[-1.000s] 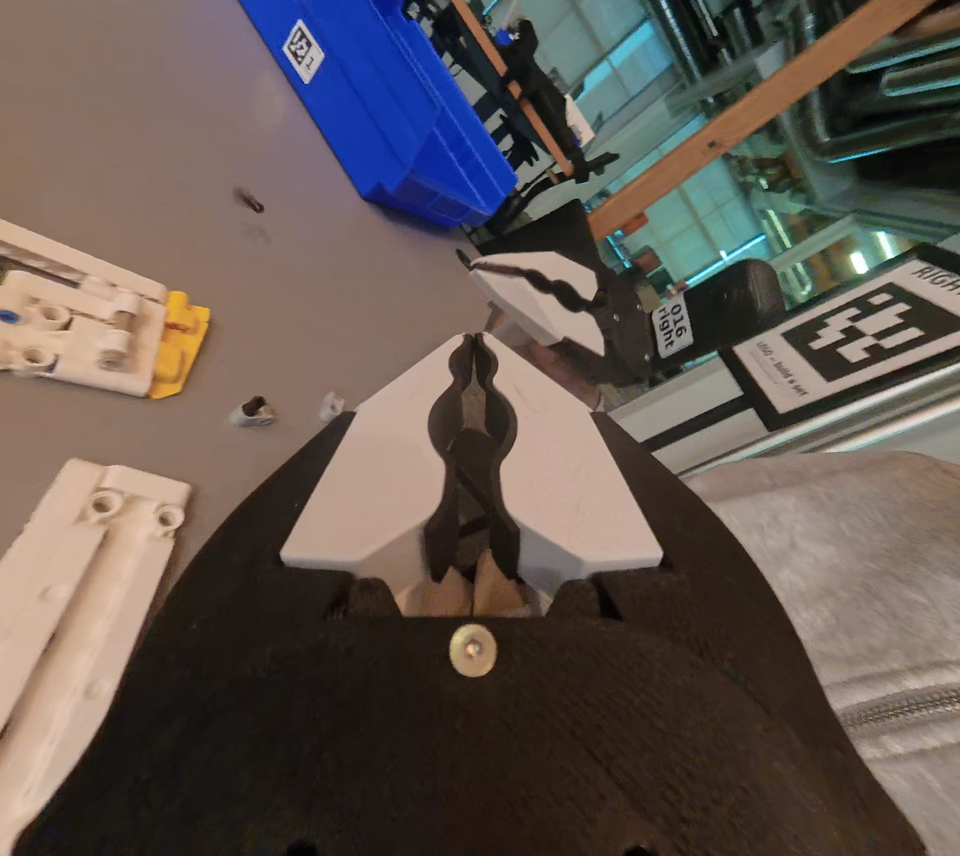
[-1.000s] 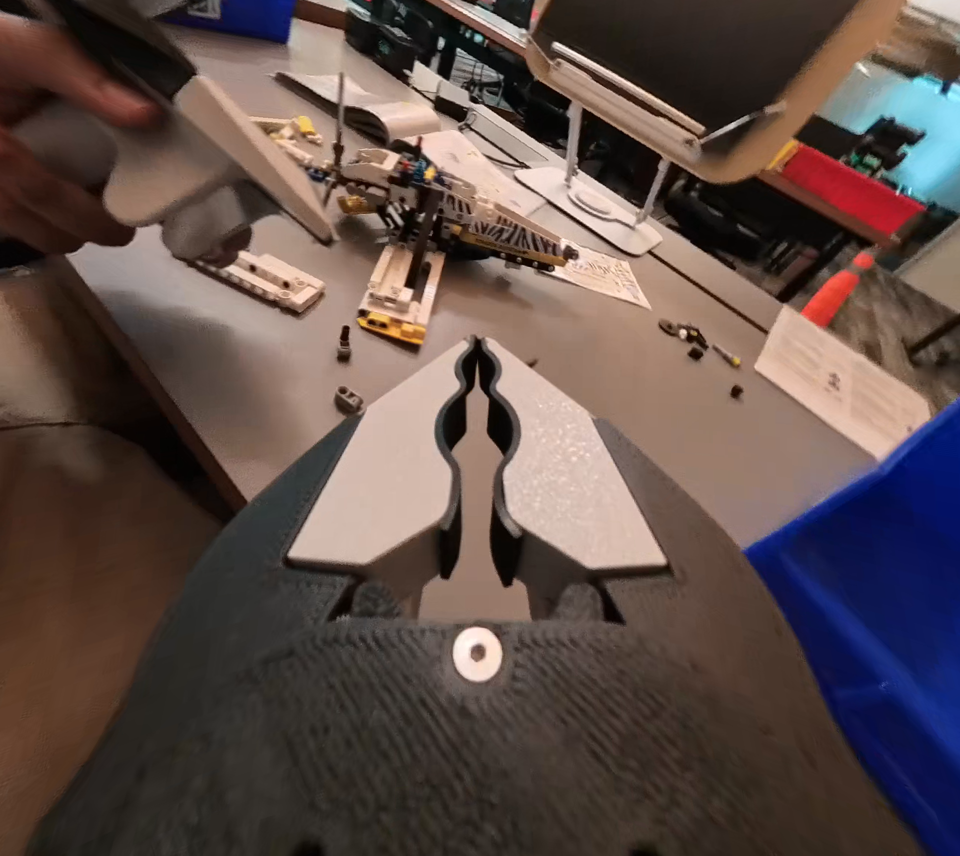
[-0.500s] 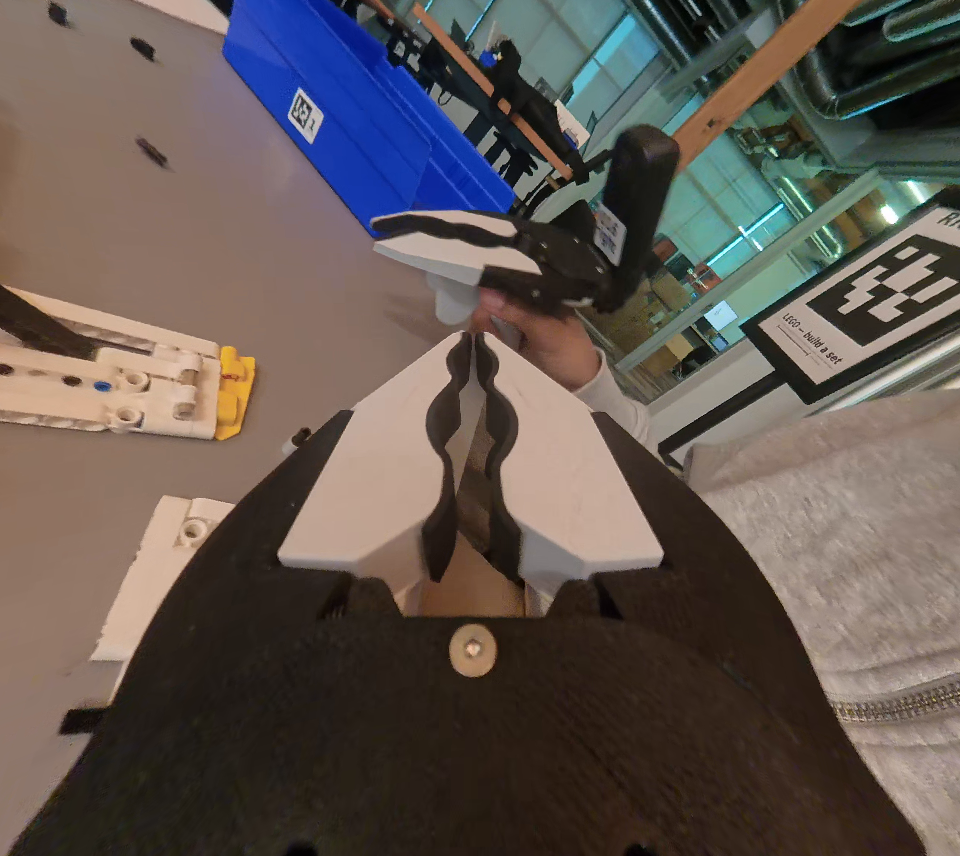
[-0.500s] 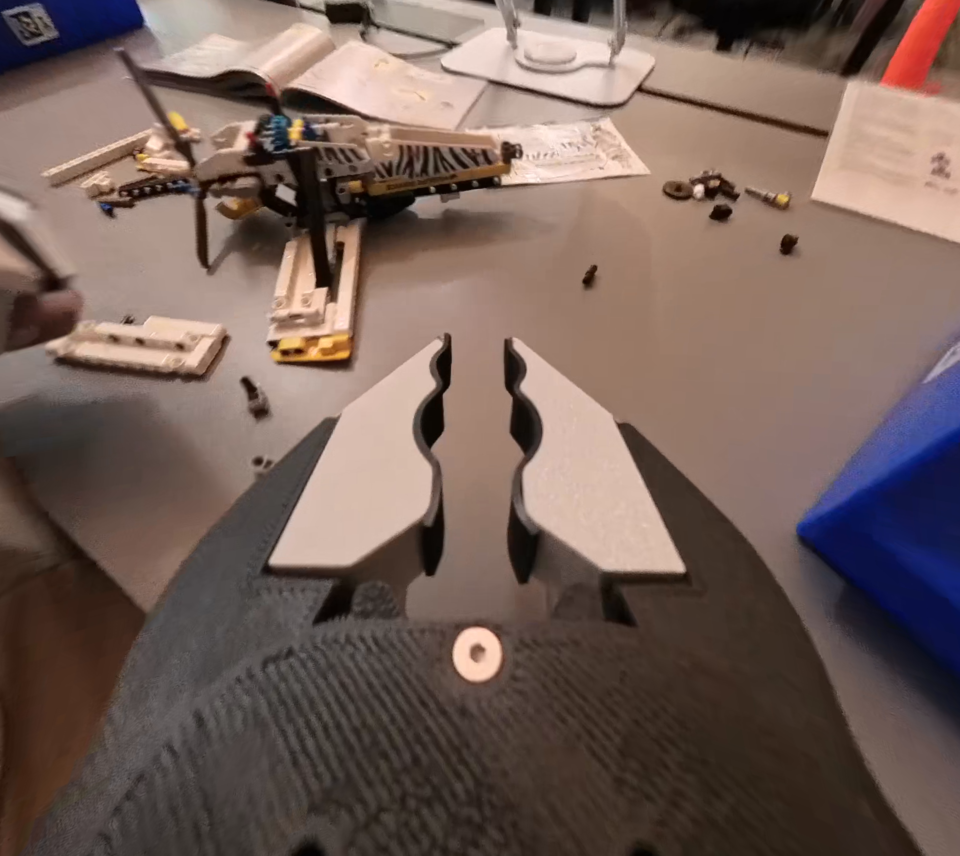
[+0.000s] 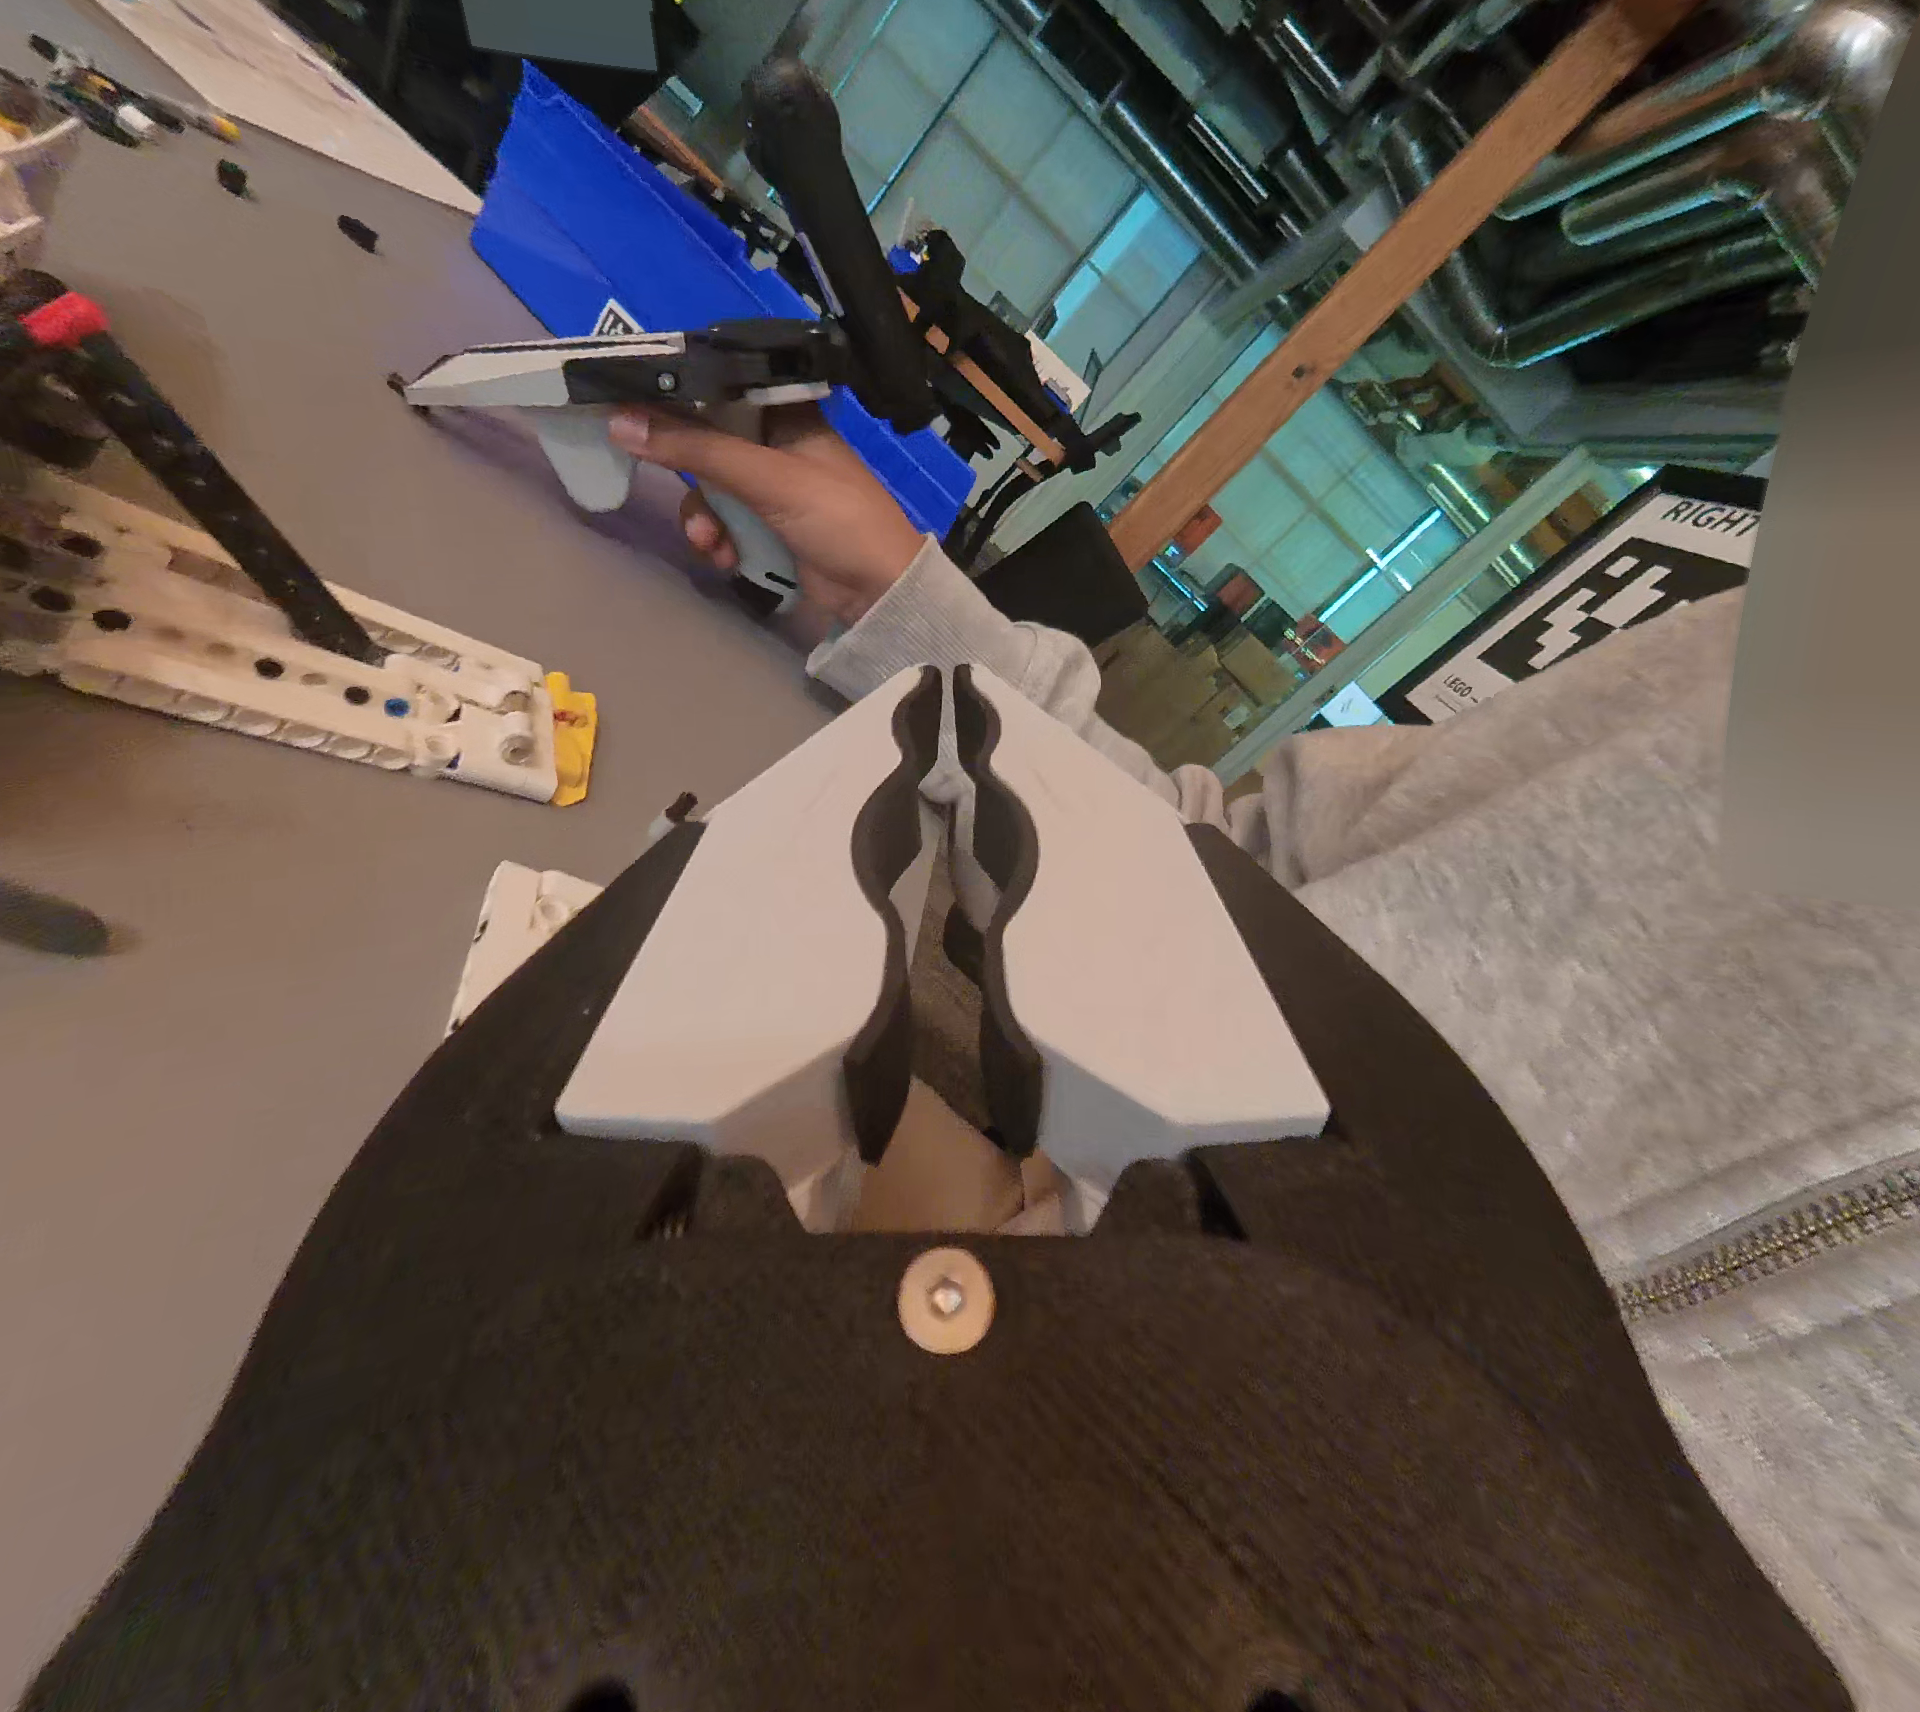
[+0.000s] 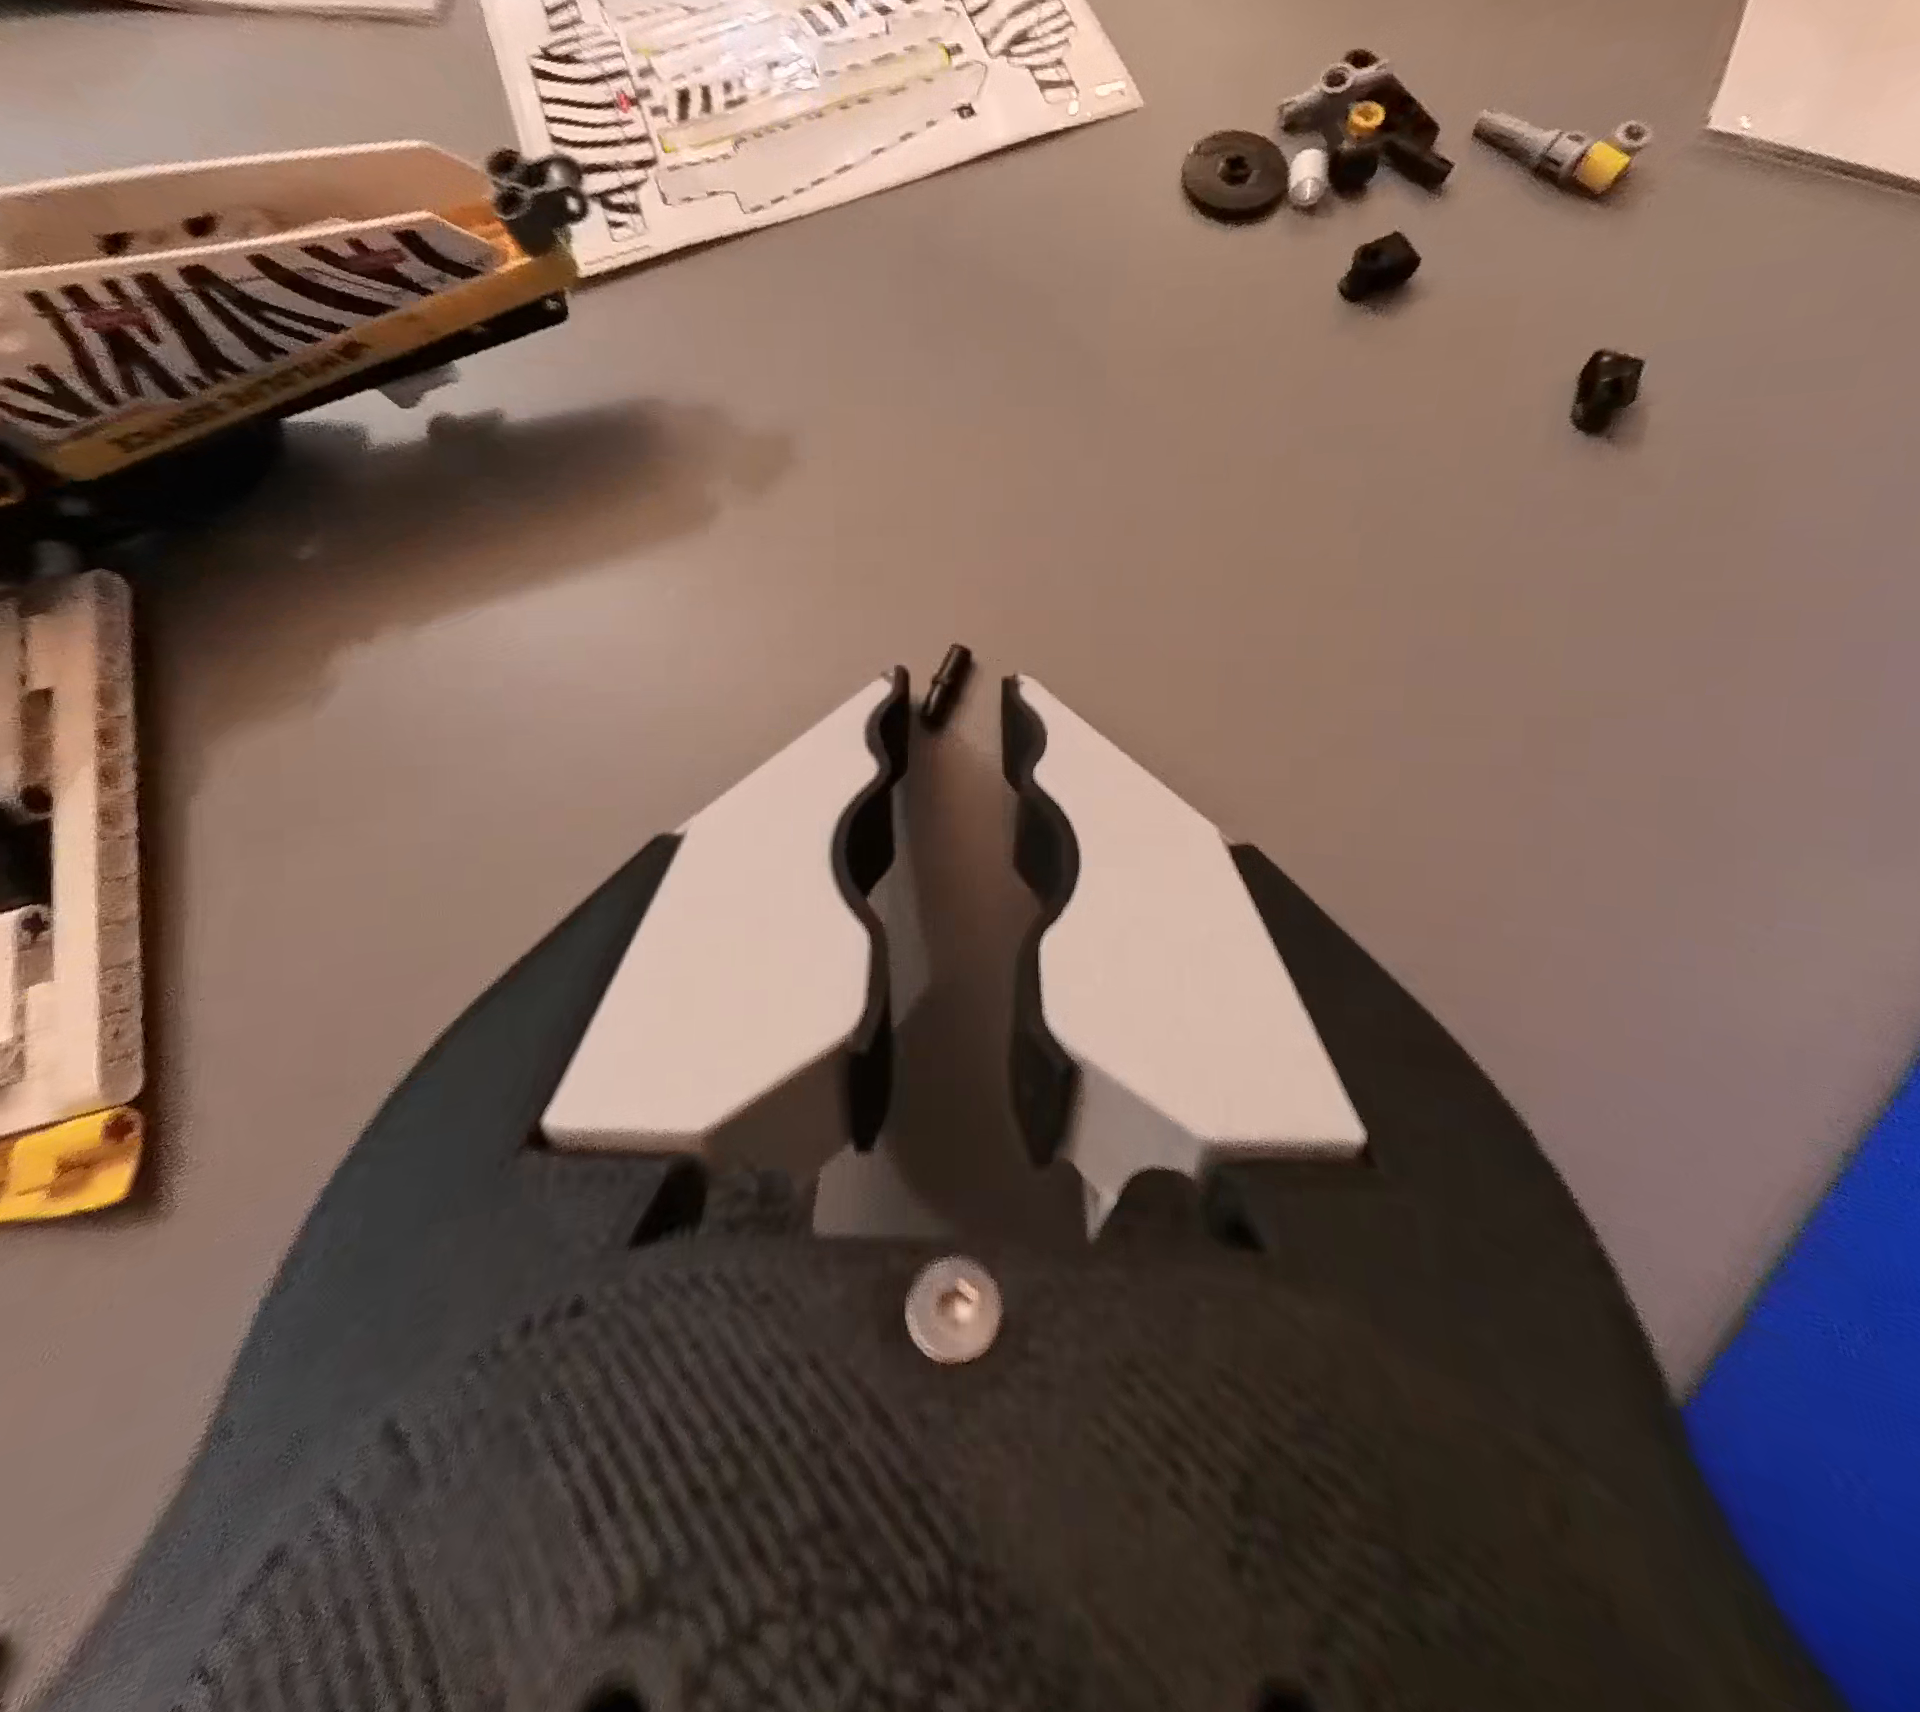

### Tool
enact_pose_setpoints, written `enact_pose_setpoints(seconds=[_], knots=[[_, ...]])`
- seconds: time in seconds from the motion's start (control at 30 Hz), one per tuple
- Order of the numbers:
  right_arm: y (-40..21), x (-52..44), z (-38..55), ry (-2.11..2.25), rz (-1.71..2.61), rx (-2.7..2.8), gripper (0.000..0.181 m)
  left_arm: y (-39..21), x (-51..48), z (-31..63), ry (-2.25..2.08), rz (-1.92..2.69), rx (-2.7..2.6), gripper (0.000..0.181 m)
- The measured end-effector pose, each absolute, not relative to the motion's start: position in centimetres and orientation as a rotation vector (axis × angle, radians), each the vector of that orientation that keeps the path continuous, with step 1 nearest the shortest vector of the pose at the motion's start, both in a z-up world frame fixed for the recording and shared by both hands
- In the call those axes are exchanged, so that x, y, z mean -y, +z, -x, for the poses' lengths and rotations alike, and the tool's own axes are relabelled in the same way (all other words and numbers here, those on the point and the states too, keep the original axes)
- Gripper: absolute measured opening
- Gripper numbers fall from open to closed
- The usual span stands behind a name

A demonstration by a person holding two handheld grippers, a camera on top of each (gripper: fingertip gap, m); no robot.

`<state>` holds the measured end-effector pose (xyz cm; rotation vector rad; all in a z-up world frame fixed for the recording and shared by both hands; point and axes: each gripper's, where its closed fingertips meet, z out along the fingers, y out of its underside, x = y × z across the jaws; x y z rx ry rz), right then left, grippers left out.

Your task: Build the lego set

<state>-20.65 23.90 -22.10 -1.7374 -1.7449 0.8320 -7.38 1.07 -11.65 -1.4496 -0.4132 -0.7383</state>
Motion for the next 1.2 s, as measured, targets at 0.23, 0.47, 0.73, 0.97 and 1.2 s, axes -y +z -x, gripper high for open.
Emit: enact_pose_setpoints(seconds=[0.23, 0.47, 0.73, 0.97, 1.2], knots=[[-20.4, -21.0, 20.6, 0.975, 1.609, 1.845, 0.003, -11.5, -0.1, 8.3, -0.731, 1.409, 0.455, 0.000], [-11.8, -4.2, 12.8, 1.316, 0.634, 2.026, 0.003, -14.1, -0.8, 10.9, -0.613, 1.482, 0.726, 0.004], [-10.1, 0.9, 9.1, 1.105, 0.357, 1.960, 0.003, -11.1, -0.3, 9.0, -0.752, 1.335, 0.646, 0.008], [-8.5, 0.8, 7.9, 1.119, 0.336, 1.936, 0.003, -8.9, 0.5, 7.1, -0.910, 1.251, 0.547, 0.019], [-8.5, 1.5, 7.0, 1.093, 0.296, 1.947, 0.004, -8.5, 0.5, 6.4, -0.894, 1.265, 0.509, 0.003]])
